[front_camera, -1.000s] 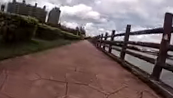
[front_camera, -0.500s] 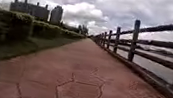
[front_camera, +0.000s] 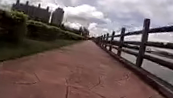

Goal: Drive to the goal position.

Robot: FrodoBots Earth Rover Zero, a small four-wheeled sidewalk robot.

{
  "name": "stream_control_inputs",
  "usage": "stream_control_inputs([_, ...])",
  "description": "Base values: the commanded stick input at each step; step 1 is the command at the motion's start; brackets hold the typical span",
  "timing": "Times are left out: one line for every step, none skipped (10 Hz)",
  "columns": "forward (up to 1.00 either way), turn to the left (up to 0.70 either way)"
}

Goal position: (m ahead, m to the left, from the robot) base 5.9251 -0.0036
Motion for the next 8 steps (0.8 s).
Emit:
stream_control_inputs([1.0, 0.0])
stream_control_inputs([1.0, 0.0])
stream_control_inputs([1.0, -0.17])
stream_control_inputs([1.0, -0.16])
stream_control_inputs([1.0, 0.0])
stream_control_inputs([1.0, 0.0])
stream_control_inputs([1.0, 0.0])
stream_control_inputs([1.0, 0.0])
